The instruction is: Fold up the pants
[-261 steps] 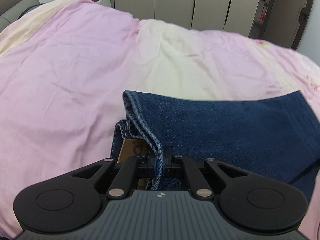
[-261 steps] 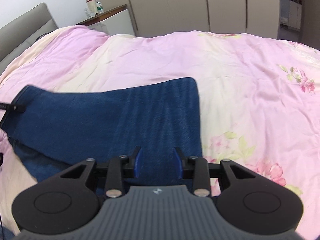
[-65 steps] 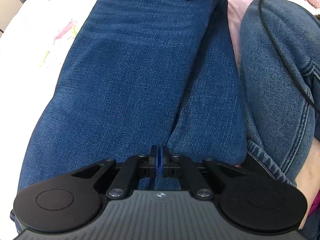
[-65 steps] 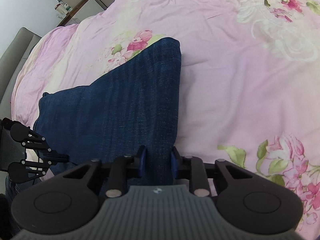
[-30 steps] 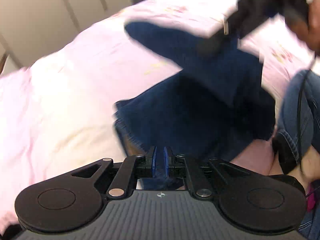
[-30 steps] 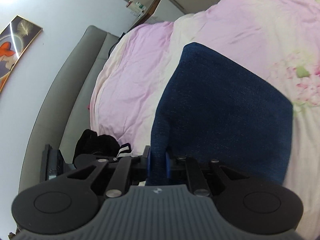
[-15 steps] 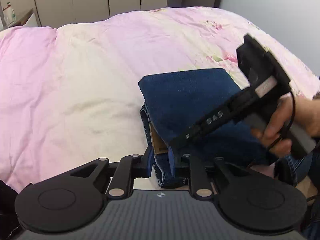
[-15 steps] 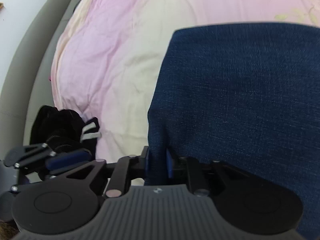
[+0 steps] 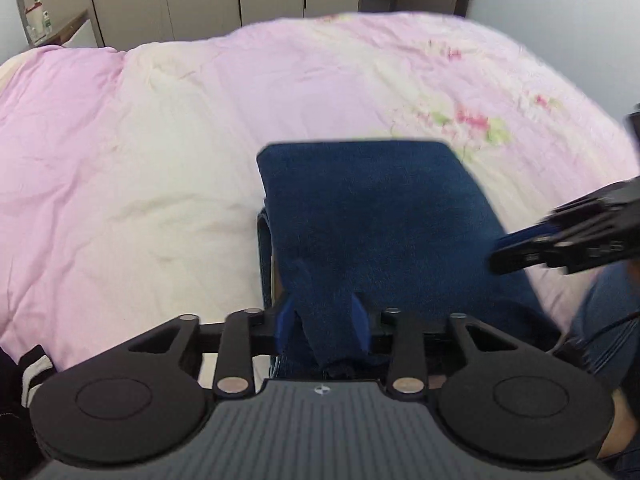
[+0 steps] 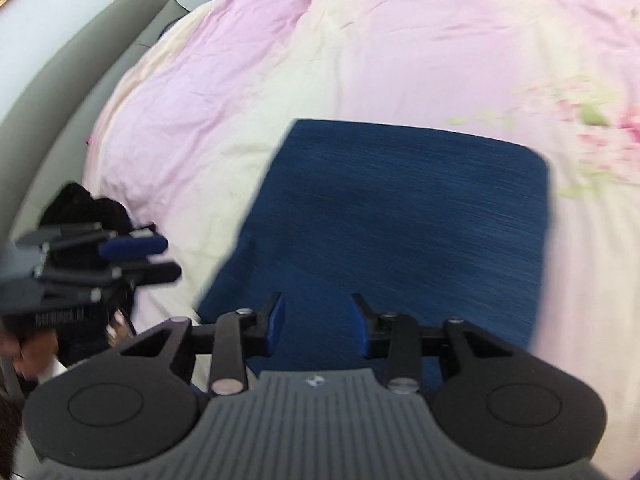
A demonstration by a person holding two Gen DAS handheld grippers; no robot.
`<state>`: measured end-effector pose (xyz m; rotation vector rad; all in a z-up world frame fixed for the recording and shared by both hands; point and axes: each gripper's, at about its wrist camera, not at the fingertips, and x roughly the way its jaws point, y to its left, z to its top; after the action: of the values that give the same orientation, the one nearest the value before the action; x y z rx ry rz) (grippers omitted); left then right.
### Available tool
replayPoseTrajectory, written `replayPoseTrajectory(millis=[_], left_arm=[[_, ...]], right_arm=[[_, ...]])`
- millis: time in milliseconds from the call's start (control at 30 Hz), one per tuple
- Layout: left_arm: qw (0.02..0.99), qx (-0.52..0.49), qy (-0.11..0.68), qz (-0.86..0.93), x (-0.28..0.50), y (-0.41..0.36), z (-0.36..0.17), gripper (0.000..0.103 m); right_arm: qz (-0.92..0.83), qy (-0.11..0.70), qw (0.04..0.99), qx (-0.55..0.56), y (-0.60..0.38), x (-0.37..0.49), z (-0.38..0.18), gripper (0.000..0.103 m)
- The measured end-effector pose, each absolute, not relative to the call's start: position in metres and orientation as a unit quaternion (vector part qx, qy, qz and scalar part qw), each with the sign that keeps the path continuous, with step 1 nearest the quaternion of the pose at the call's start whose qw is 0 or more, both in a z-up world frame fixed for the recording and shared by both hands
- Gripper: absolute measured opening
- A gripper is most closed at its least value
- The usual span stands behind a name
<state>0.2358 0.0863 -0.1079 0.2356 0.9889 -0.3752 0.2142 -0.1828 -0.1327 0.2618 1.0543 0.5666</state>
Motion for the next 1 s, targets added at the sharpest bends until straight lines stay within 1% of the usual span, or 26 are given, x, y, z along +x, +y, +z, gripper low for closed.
replayPoseTrajectory(millis=[67,133,200,300,333,367,433,533,600,633,667,733,800,833,867,1000], left_arm=[[0.856,0.141,0.477,-0.142,0.238,0.078,-0.122,0.031],[0.852,0.150,0.486,-0.124,0.244,0.076,-0.135,0.029],[0.846,0.149,0.498,-0.115,0.249,0.078,-0.147,0.025],[0.834,0.127,0.528,-0.097,0.260,0.085,-0.165,0.025],[0.832,0.119,0.535,-0.091,0.263,0.087,-0.173,0.025],[0.830,0.114,0.539,-0.087,0.264,0.088,-0.179,0.025],[0.829,0.103,0.544,-0.081,0.266,0.090,-0.186,0.025],[0.833,0.087,0.541,-0.076,0.265,0.097,-0.177,0.031],[0.837,0.065,0.537,-0.082,0.263,0.108,-0.164,0.040],[0.841,0.050,0.532,-0.088,0.263,0.115,-0.157,0.051],[0.847,0.028,0.522,-0.095,0.262,0.124,-0.148,0.064],[0.855,-0.014,0.507,-0.107,0.262,0.137,-0.139,0.077],[0.855,-0.047,0.504,-0.114,0.267,0.145,-0.139,0.079],[0.854,-0.057,0.504,-0.113,0.271,0.147,-0.142,0.081],[0.852,-0.067,0.507,-0.111,0.275,0.149,-0.146,0.083],[0.834,-0.118,0.526,-0.118,0.295,0.156,-0.175,0.083]], right_arm=[[0.245,0.489,0.831,0.097,-0.203,0.189,-0.138,0.024],[0.229,0.487,0.838,0.087,-0.215,0.169,-0.148,0.023],[0.221,0.501,0.831,0.093,-0.220,0.157,-0.164,0.021],[0.210,0.524,0.821,0.087,-0.213,0.151,-0.192,0.018],[0.207,0.531,0.819,0.071,-0.208,0.151,-0.202,0.017],[0.205,0.540,0.814,0.064,-0.204,0.152,-0.214,0.013],[0.204,0.546,0.809,0.074,-0.201,0.154,-0.231,0.010],[0.210,0.549,0.803,0.100,-0.209,0.158,-0.231,0.010],[0.214,0.547,0.801,0.116,-0.218,0.156,-0.224,0.017],[0.218,0.542,0.802,0.124,-0.224,0.153,-0.217,0.028],[0.224,0.531,0.807,0.129,-0.229,0.150,-0.208,0.038],[0.226,0.501,0.825,0.132,-0.239,0.150,-0.191,0.044],[0.218,0.478,0.839,0.141,-0.249,0.155,-0.180,0.049],[0.213,0.468,0.844,0.149,-0.254,0.158,-0.178,0.053],[0.207,0.463,0.847,0.158,-0.259,0.163,-0.178,0.055],[0.182,0.464,0.844,0.197,-0.274,0.182,-0.187,0.059]])
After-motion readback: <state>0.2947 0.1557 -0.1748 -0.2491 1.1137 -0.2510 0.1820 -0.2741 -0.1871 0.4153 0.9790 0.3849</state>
